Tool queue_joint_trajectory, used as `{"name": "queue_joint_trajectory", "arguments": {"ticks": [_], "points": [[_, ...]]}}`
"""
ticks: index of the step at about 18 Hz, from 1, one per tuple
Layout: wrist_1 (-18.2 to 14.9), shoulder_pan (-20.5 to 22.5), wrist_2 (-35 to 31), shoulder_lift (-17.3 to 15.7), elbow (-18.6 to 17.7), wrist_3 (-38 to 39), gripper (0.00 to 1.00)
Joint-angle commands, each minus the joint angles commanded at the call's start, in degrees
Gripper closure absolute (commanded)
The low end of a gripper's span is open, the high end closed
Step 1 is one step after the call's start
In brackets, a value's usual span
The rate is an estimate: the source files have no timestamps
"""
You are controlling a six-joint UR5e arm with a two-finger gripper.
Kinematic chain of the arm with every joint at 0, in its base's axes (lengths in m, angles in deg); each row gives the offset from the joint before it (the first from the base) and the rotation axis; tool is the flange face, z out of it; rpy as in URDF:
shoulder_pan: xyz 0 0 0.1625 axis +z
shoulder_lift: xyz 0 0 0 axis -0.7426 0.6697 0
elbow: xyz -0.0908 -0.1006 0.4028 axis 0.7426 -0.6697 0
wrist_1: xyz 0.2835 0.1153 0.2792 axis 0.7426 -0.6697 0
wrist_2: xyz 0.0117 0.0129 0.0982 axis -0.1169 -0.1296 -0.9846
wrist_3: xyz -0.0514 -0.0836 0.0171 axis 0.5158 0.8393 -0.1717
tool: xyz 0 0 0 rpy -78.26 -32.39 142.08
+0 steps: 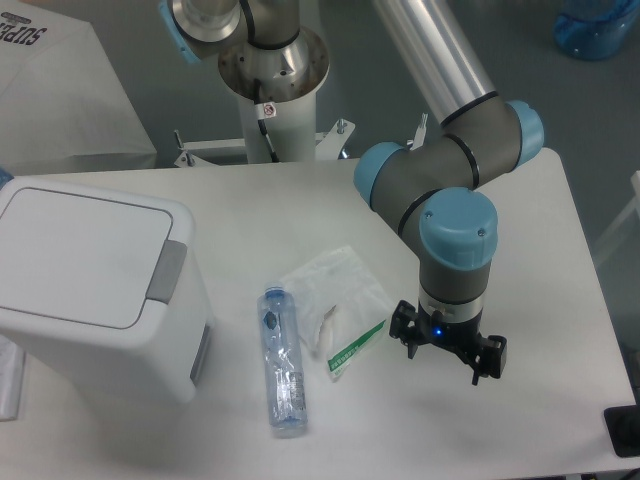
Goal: Open the trash can
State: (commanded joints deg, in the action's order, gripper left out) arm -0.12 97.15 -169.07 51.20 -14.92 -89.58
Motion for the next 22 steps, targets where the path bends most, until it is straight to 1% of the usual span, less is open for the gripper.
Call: {"name": "queue_joint_trajectory", "arguments": {"ticks": [6, 9, 11, 13, 17, 19, 21, 22], "points": [[0.17, 0.00, 0.44, -0.17, 0.09, -0.44, 0.00], [0.88, 0.00, 0.70, -0.26, -0.09, 0.78, 0.00], [0.88, -0.26, 1.14, -0.26, -0.35, 3.85, 0.00], [0.88, -0.44, 2.71, -1.05, -0.26, 6.84, 0.00], [0.88, -1.14, 10.53, -3.60, -0.26, 17.55, 0.00], [0.79, -2.54, 14.65, -4.57, -0.35, 22.48, 0.00], [0.79, -3.60, 18.18, -6.58, -0.35, 26.79, 0.00], [0.79, -4.13, 18.80, -7.55, -0.35, 28.37, 0.00]]}}
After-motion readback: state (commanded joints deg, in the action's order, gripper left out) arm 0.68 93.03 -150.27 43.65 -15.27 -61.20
